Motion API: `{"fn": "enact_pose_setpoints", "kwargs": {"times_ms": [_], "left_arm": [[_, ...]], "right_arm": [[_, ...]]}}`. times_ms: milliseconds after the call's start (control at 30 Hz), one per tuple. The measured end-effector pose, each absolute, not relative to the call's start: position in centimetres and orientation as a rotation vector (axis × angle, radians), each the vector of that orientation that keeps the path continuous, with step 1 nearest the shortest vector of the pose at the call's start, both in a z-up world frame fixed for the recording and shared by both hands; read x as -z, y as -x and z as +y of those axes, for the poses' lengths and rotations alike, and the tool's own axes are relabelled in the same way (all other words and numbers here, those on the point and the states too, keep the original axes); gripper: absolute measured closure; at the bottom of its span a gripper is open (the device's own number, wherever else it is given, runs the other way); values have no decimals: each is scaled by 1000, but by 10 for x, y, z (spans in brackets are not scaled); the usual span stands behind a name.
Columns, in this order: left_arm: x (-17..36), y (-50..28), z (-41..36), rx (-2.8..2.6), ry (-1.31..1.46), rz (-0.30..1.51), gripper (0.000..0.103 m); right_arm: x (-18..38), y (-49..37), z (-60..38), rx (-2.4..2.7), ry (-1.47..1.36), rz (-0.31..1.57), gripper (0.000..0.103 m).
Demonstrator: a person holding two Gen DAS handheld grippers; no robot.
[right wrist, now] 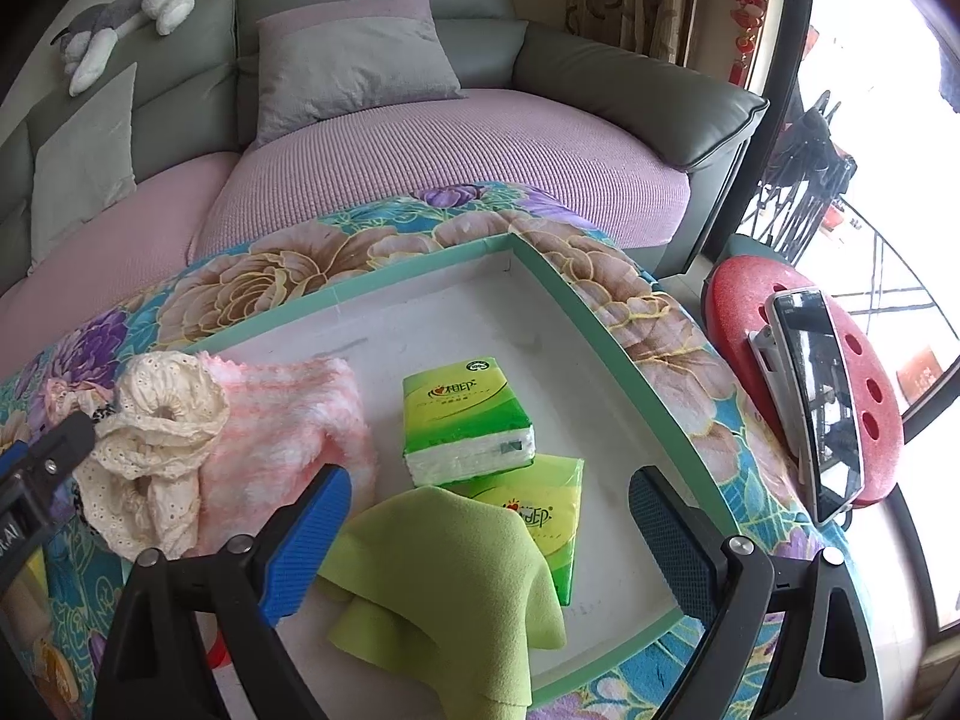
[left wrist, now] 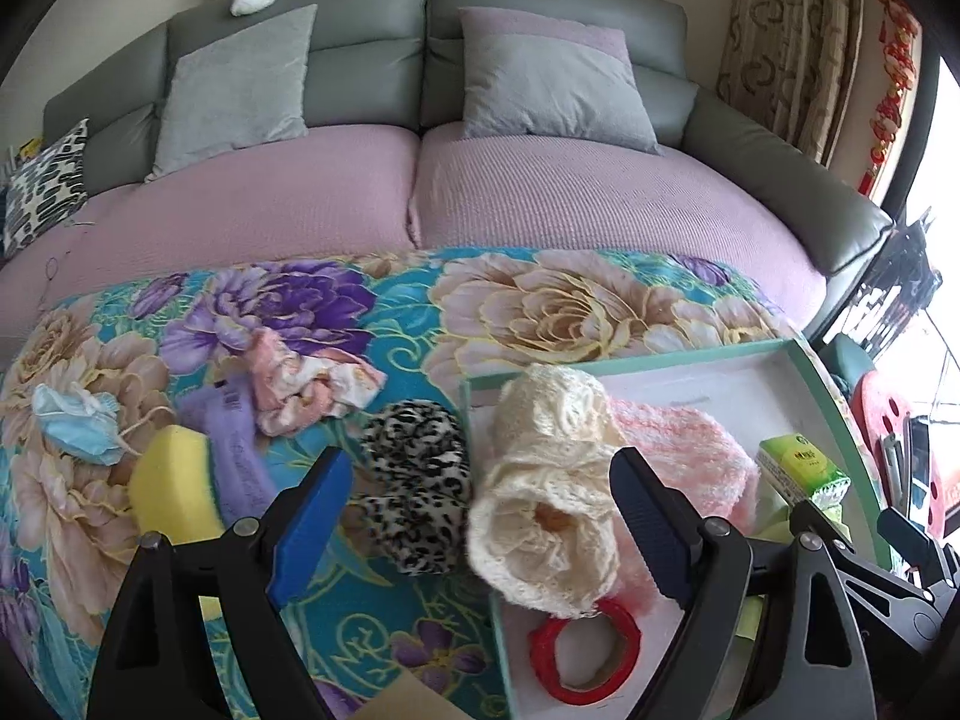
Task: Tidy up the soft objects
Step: 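Move both tools back over the remaining pile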
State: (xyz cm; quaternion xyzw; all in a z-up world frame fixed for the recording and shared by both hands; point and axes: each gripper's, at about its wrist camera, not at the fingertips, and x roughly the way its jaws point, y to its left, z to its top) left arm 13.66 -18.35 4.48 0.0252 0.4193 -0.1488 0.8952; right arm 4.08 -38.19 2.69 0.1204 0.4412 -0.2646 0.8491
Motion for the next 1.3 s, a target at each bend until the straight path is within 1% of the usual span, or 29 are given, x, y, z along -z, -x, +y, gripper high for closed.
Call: {"fn": "enact_pose_setpoints", "kwargs": {"times_ms": [233, 600, 1100, 1300], "left_arm": [[-61, -130, -147, 223, -32, 825, 14], [-63, -112, -99, 165, 15, 846, 14], [-33, -95, 5, -58, 144, 943, 14], [-19, -93, 14, -58, 169, 1001, 14]], "right_arm": [[-28, -42, -363, 503, -211, 948, 7], [-33, -42, -324, 414, -174, 946, 7], [-35, -51, -250, 220, -99, 944, 7], [-32, -60, -225, 125, -95, 943, 7]]}}
